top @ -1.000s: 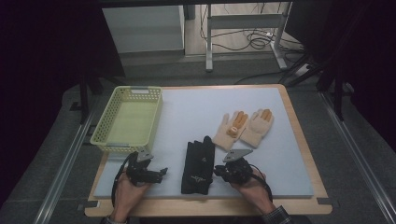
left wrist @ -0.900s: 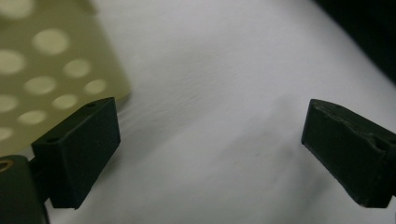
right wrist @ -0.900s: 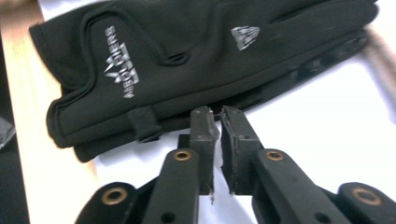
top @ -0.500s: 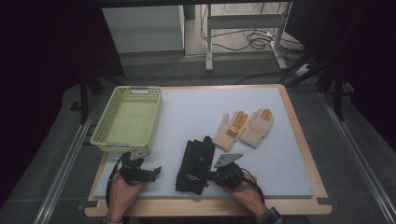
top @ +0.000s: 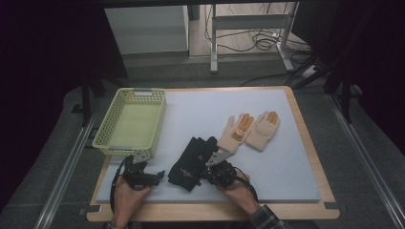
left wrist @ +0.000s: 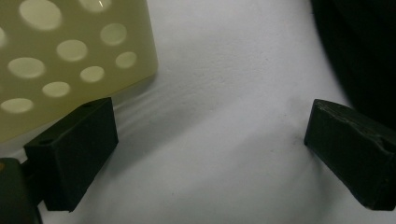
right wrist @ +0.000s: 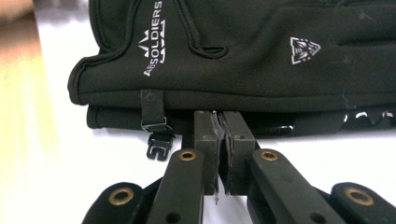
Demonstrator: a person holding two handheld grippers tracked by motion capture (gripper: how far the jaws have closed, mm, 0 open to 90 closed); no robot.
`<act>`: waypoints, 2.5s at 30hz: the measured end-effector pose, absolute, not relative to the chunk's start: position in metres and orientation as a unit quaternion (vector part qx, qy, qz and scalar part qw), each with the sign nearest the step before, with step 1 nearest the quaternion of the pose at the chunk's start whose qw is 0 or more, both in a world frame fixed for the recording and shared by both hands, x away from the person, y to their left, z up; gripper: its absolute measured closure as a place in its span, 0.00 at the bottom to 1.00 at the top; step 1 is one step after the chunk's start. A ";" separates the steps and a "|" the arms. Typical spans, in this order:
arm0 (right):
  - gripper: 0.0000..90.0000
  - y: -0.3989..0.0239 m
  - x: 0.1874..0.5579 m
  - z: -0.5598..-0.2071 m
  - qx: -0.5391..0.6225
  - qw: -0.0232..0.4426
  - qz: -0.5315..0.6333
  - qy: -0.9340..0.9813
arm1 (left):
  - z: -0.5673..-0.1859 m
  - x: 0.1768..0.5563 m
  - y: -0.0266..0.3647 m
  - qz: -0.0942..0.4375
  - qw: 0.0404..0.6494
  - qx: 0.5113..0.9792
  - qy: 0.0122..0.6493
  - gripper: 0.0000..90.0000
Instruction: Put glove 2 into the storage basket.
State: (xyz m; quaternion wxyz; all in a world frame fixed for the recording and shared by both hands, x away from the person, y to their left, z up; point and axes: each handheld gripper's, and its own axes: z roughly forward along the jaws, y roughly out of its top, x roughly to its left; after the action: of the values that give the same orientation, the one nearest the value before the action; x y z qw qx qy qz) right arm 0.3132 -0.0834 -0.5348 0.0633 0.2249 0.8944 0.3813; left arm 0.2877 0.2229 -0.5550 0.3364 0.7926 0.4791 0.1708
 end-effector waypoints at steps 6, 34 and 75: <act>0.94 -0.071 0.321 -0.536 0.217 0.080 0.380 0.896 | -0.555 0.288 0.223 0.171 0.336 0.793 0.479 0.03; 0.61 -0.169 0.325 -0.512 0.291 0.140 0.390 0.862 | -0.555 0.288 0.223 0.170 0.337 0.792 0.480 0.03; 0.28 -0.269 0.330 -0.531 0.407 0.206 0.349 0.819 | -0.547 0.276 0.234 0.163 0.341 0.800 0.465 0.05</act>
State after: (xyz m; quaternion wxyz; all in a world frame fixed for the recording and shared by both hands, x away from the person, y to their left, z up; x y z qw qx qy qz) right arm 0.3296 -0.2686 -0.5310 0.2055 0.4069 0.8187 0.3492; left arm 0.2757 0.2340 -0.5466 0.3410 0.8004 0.4654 0.1629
